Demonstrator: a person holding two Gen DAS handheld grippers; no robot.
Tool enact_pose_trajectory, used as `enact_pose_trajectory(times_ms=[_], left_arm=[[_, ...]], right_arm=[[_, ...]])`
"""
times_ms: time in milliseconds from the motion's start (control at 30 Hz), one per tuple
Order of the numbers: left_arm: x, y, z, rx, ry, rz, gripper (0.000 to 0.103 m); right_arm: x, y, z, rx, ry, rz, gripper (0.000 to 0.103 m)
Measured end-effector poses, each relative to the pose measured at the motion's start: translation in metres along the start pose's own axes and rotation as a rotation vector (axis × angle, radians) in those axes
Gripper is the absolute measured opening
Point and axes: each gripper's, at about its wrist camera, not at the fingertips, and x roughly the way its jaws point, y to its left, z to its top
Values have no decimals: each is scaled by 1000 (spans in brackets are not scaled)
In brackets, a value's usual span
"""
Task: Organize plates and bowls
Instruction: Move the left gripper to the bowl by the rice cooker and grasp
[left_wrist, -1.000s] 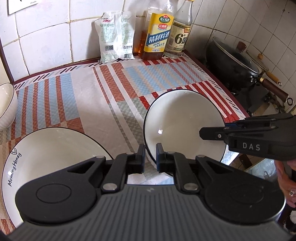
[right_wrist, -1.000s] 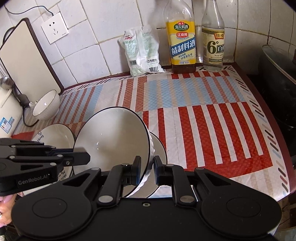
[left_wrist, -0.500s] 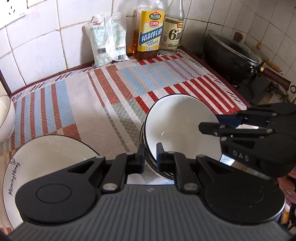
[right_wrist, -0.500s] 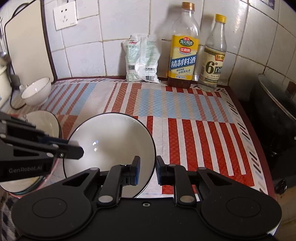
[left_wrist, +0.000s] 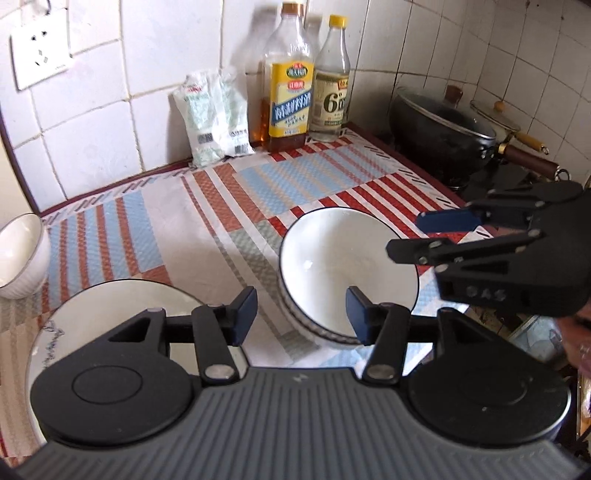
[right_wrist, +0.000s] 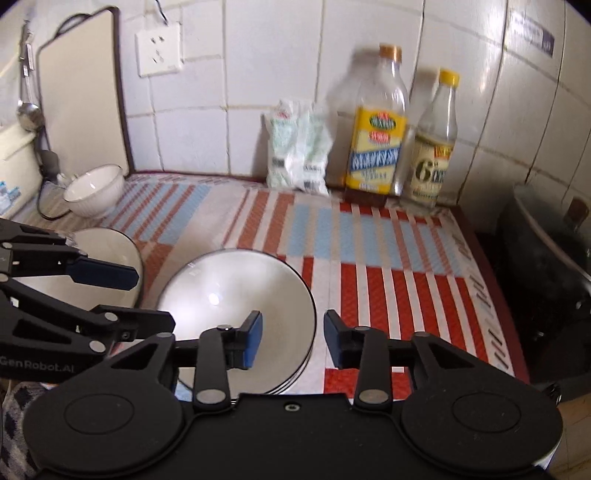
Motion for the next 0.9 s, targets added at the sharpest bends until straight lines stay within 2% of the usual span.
enact_pose_trajectory(times_ms=[133,367,667,900], left_arm=[[-27,12,-3,1,-26,13,57],[-73,41,-7,-2,-82,58,63],[-112,94,-24,-38,-124,110,63],[-121,149,-44,-113,-164,131,64]], right_arm=[[-26,2,7,4,-43,64,52],[-44,19,18,68,-56,237,62],[-38,68,31,45,-95,385,69],[-16,114,41,-36,-141,429,69]])
